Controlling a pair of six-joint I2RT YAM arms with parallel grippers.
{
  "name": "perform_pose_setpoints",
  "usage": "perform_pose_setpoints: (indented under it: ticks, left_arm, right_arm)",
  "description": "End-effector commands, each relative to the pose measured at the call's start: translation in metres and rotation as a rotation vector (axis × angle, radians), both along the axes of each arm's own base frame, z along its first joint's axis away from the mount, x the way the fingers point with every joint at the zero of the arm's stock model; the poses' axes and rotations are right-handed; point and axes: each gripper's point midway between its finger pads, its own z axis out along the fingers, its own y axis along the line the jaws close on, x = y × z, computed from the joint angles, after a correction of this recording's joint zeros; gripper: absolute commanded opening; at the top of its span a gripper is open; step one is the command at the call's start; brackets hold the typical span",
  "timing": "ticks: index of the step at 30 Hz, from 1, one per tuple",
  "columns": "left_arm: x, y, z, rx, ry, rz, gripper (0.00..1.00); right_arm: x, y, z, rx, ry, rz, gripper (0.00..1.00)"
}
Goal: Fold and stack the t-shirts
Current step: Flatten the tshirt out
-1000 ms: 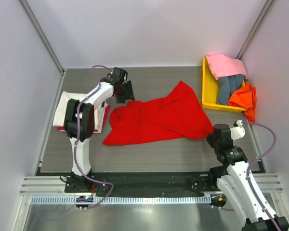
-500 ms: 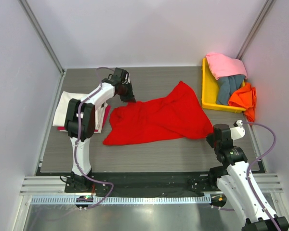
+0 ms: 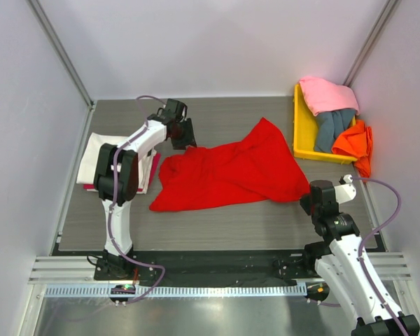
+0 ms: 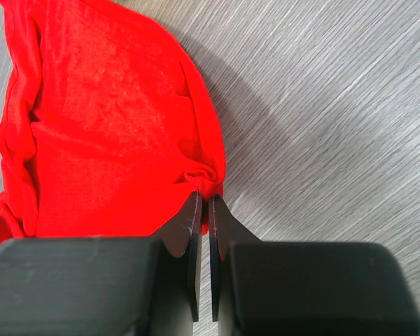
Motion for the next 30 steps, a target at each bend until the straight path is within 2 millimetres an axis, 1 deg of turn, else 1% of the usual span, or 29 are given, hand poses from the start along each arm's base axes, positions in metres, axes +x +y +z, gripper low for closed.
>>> perform_pose_setpoints:
  ticks: [1,5,8,10,12,13,14,15,16,17,20,21,23,24,25,30]
  left_arm:
    - [0.01,0.022,0.018,0.084,-0.06,0.069,0.52]
    - [0.012,0.02,0.009,0.081,-0.052,0.08,0.57]
    - [0.012,0.017,-0.001,0.073,-0.029,0.074,0.58]
    - [0.007,0.006,-0.005,0.023,0.002,0.039,0.55]
    - [0.004,-0.001,-0.008,-0.016,0.014,0.018,0.5]
    - [0.002,-0.009,-0.008,-0.059,0.02,0.001,0.46]
    - [0.001,-0.013,-0.008,-0.078,0.019,-0.005,0.45]
    - [0.001,-0.017,-0.006,-0.104,0.018,-0.012,0.42]
    - [0.002,-0.024,-0.005,-0.141,0.013,-0.023,0.41]
    - [0.001,-0.026,-0.005,-0.15,0.016,-0.028,0.4]
    - [0.004,-0.029,-0.004,-0.159,0.012,-0.033,0.32]
    - [0.005,-0.03,-0.002,-0.161,0.008,-0.033,0.24]
    - [0.007,-0.03,-0.001,-0.161,0.0,-0.032,0.15]
    - [0.008,-0.029,-0.001,-0.157,-0.003,-0.025,0.05]
    - [0.01,-0.028,0.002,-0.15,-0.011,-0.015,0.0]
    - [0.016,-0.023,0.01,-0.131,-0.04,0.008,0.0]
  right_arm:
    - [0.006,-0.001,0.01,0.0,-0.034,-0.005,0.01]
    - [0.006,-0.001,0.01,-0.002,-0.036,-0.005,0.01]
    - [0.006,-0.001,0.01,-0.002,-0.033,-0.005,0.01]
    - [0.006,-0.001,0.009,-0.004,-0.031,-0.004,0.01]
    - [0.006,-0.001,0.009,-0.005,-0.03,-0.007,0.01]
    - [0.006,-0.001,0.009,-0.005,-0.028,-0.006,0.01]
    - [0.006,-0.001,0.009,-0.003,-0.03,-0.007,0.01]
    - [0.006,-0.001,0.009,-0.002,-0.027,-0.006,0.01]
    - [0.007,0.0,0.009,-0.002,-0.029,-0.005,0.01]
    - [0.007,0.0,0.008,-0.001,-0.025,-0.003,0.01]
    - [0.007,0.001,0.007,0.002,-0.02,0.0,0.01]
    - [0.007,0.0,0.006,-0.001,-0.017,-0.001,0.01]
    - [0.007,0.001,0.006,-0.001,-0.021,0.002,0.01]
    - [0.007,0.0,0.007,-0.003,-0.023,0.0,0.01]
    - [0.007,0.0,0.006,0.0,-0.025,-0.002,0.01]
    - [0.006,0.0,0.006,-0.004,-0.025,0.001,0.01]
